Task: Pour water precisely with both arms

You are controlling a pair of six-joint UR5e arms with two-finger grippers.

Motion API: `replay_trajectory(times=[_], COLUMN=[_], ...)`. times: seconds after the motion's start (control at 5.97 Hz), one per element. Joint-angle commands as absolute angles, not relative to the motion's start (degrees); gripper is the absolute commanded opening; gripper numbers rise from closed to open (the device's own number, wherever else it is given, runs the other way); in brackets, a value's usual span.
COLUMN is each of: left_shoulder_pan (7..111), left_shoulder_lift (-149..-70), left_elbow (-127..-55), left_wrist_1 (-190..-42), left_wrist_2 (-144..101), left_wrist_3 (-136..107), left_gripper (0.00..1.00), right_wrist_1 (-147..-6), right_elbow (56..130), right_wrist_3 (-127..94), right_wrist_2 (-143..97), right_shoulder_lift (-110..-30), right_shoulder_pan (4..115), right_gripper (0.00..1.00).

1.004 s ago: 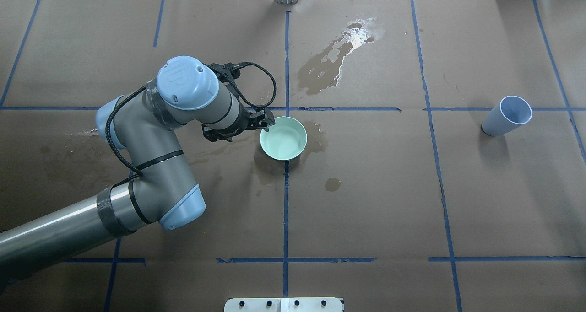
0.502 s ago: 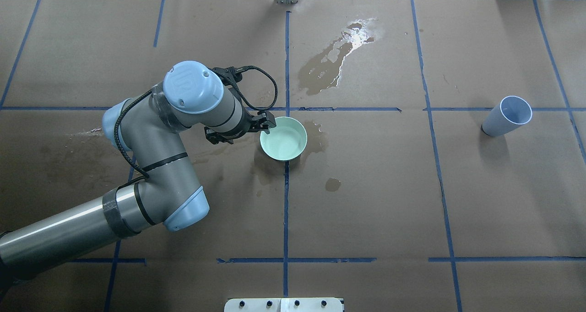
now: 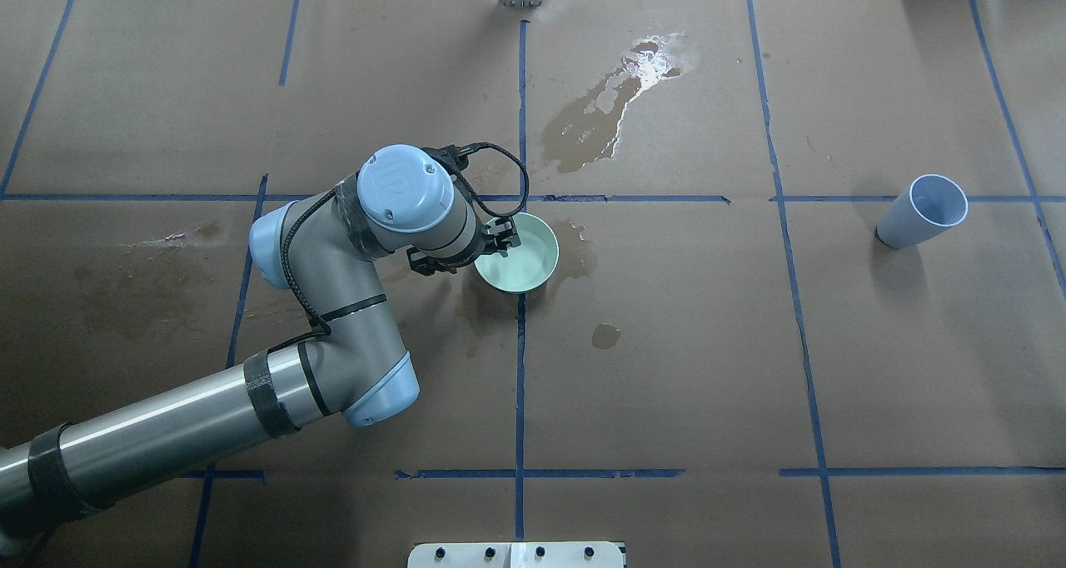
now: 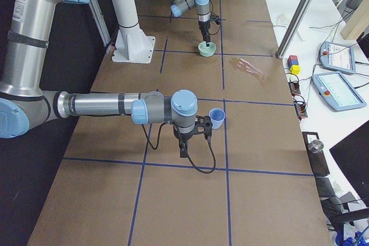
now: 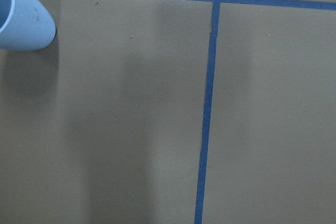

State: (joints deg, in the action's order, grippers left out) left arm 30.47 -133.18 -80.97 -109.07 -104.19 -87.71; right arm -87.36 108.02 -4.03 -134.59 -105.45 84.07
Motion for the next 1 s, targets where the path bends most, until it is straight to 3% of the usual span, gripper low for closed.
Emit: replay_trajectory(times=[0.0,0.5,0.84], left_shoulder_pan=[30.50,31.20,37.49], left_shoulder_lift=[-133.24,-132.80,-127.57], left_elbow=[-81.03,-83.48,-90.31], left_wrist_1=[-109.34,-109.25,-108.98], left_wrist_2=[-104.33,-104.76,-113.41], left_wrist_3=[-87.19,-87.01,-83.09], left_gripper=[0.01,0.00,0.00], right_wrist_1=[-87.36,-87.36,-87.36], right_elbow=[108.02,107.93,108.02], right_wrist_3=[-4.22,-4.31,-4.39], right_wrist_2=[-134.47,-134.47,-134.47], right_shoulder_lift=[-105.38,-105.38,-105.29], right_shoulder_pan=[84.11,84.11,84.11], right_gripper=[1.00,1.00,1.00])
